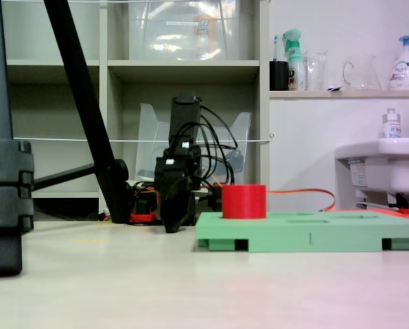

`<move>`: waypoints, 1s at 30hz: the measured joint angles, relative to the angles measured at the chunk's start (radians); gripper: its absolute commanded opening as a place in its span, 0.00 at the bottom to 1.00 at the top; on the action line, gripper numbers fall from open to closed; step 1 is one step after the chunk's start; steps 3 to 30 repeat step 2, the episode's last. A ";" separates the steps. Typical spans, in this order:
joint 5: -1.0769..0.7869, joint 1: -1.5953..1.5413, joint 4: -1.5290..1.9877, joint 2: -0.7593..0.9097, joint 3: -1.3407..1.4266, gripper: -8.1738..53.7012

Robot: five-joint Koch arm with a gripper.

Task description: Put the cylinder block into the corresponding hole

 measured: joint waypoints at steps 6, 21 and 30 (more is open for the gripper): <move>0.000 0.000 0.000 0.000 0.000 0.68; 0.000 0.000 0.000 0.000 0.000 0.68; 0.000 0.000 0.000 0.000 0.000 0.68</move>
